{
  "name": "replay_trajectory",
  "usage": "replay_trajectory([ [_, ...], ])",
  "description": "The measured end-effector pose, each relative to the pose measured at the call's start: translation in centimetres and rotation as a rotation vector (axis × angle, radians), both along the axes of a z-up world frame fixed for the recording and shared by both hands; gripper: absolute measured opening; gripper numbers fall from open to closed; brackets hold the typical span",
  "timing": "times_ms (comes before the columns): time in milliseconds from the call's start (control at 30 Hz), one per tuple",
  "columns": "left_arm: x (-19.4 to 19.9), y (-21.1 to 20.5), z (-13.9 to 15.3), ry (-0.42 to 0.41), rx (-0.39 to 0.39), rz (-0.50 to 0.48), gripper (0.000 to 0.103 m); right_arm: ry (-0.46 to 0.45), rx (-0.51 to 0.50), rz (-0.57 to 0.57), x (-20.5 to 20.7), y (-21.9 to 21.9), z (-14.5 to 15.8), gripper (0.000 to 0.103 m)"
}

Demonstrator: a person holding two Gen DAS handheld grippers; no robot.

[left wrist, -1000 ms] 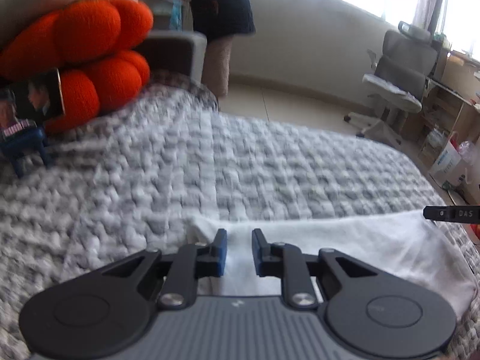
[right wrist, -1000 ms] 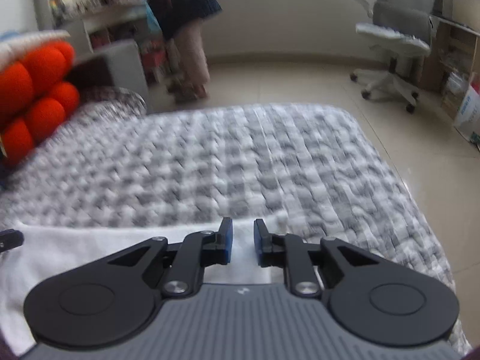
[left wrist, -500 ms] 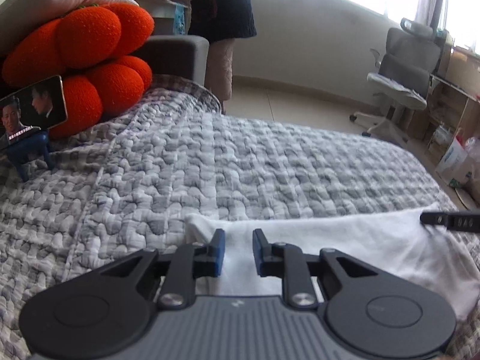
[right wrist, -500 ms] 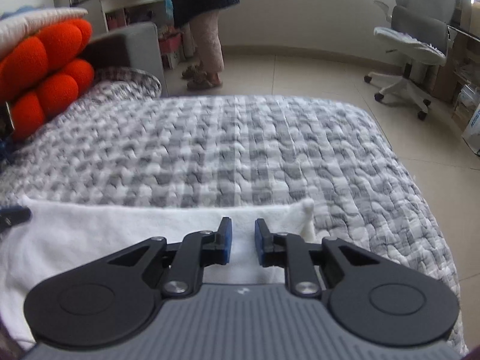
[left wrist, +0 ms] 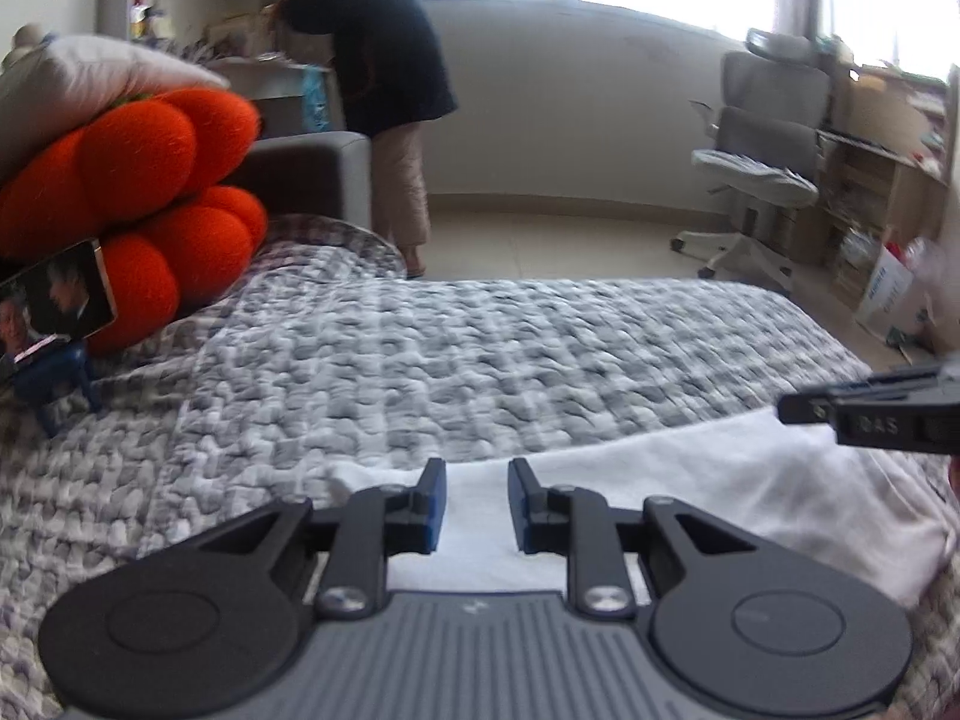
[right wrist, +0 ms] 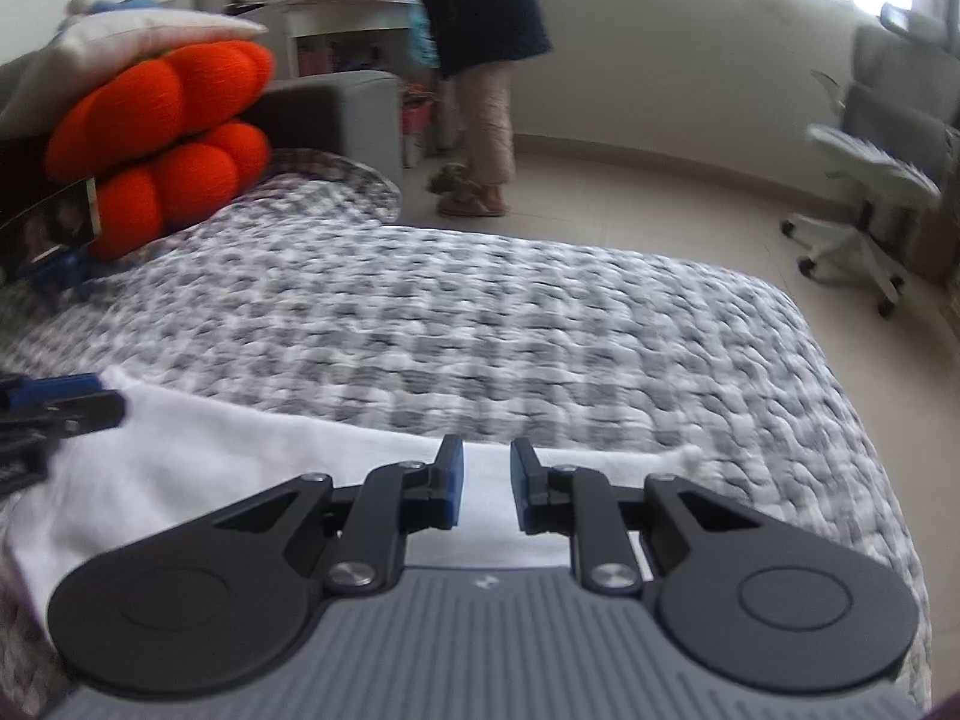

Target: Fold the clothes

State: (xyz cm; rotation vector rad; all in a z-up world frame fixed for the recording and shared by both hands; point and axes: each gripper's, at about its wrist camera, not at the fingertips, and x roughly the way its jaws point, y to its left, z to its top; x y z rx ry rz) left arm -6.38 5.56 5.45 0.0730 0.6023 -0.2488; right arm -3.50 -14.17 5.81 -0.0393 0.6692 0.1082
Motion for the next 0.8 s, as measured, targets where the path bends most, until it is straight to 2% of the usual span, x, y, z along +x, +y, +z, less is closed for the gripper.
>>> replay_trajectory([
  [133, 0.1, -1.2, -1.0, 0.034, 0.03, -0.03, 0.024, 0.01, -0.02, 0.025, 0.1, 1.0, -0.5, 0.022],
  [267, -0.2, -1.7, -1.1, 0.025, 0.037, -0.043, 0.024, -0.004, 0.007, 0.026, -0.2, 0.7, -0.1, 0.022],
  [433, 0.1, -2.4, -0.7, -0.018, 0.086, -0.037, 0.024, 0.027, 0.004, 0.035, -0.9, 0.7, -0.7, 0.022],
  [667, 2.0, -5.6, 0.3, -0.029, 0.057, -0.1, 0.025, 0.034, -0.01, 0.083, -2.0, 1.4, -1.1, 0.022],
  [800, 3.6, -7.2, -0.4, 0.0, 0.076, -0.1, 0.025, 0.035, 0.001, 0.082, -2.4, 1.0, -1.0, 0.022],
])
